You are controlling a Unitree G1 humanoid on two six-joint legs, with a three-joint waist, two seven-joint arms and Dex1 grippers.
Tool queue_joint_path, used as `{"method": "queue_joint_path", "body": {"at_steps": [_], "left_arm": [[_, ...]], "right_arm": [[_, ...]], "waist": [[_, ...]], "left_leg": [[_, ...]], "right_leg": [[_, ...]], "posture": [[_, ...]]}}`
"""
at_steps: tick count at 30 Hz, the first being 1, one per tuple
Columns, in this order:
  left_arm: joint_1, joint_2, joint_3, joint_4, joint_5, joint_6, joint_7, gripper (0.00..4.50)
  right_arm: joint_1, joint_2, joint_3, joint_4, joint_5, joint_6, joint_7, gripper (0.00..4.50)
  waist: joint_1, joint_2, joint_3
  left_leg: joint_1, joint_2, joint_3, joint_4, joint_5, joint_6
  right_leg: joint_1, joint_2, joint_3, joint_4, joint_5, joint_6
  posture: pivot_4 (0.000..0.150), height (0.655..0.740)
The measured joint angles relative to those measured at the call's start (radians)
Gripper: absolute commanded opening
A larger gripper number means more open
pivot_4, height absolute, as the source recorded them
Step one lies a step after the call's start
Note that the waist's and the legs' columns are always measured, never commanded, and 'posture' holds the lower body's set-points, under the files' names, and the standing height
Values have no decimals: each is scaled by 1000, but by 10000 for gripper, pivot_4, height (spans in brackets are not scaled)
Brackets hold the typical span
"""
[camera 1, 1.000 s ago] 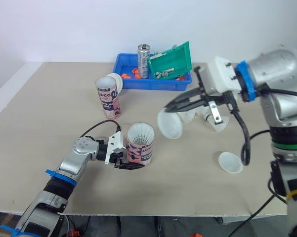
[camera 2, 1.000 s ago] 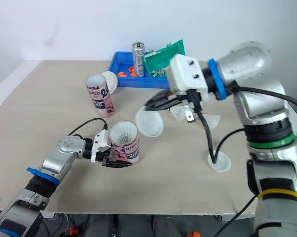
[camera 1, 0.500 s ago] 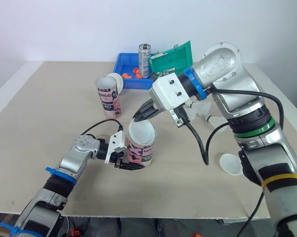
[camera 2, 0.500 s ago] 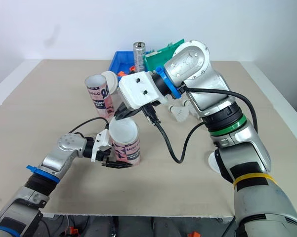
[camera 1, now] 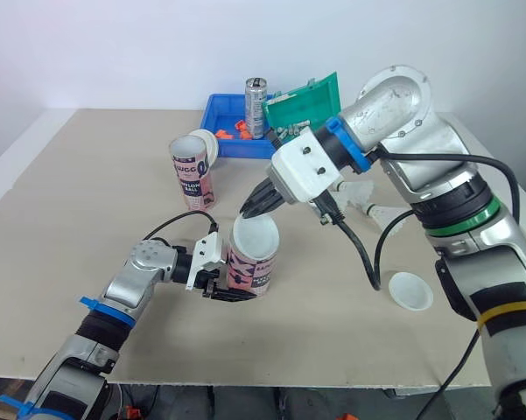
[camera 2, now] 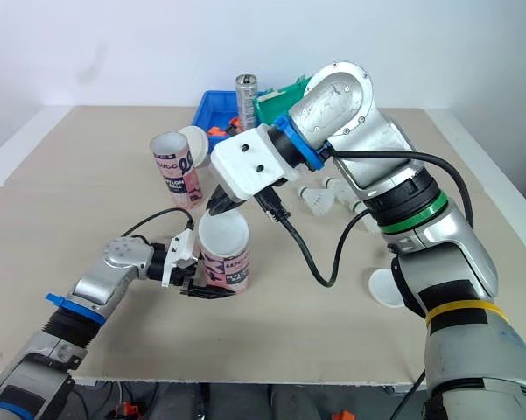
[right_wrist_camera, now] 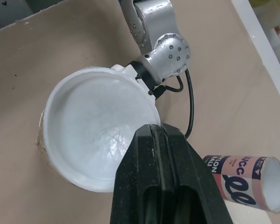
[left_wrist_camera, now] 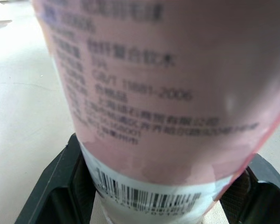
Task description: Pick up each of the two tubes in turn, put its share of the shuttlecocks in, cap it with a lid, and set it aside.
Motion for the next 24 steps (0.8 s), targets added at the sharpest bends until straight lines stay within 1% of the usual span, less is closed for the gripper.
{"method": "queue_joint_path", "body": {"at_steps": [4, 9, 14, 24], "left_arm": [[-2, -1, -3, 0, 0, 0, 0, 30726], [0, 0, -1, 0, 0, 0, 2, 30726], [0, 0, 0, 0, 0, 0, 3, 30726], [1, 4, 1, 0, 0, 0, 2, 30726]], "right_arm": [[-2, -5, 27, 10, -8, -33, 0, 239], [-28, 21, 28, 40, 1, -39, 2, 239], [-43, 21, 28, 63, 1, -58, 2, 239], [-70, 13, 29, 82, 42, -67, 3, 239]], "waist": [[0, 0, 0], [0, 0, 0], [0, 0, 0], [0, 0, 0]], "left_leg": [[0, 0, 0, 0, 0, 0], [0, 0, 0, -1, 0, 0], [0, 0, 0, -1, 0, 0], [1, 0, 0, -2, 0, 0]], "right_leg": [[0, 0, 0, 0, 0, 0], [0, 0, 0, 0, -1, 0], [0, 0, 0, 0, -1, 0], [0, 0, 0, 0, -1, -1]], "posture": [[1500, 7038], [1500, 7038], [1500, 7038], [1500, 7038]]}}
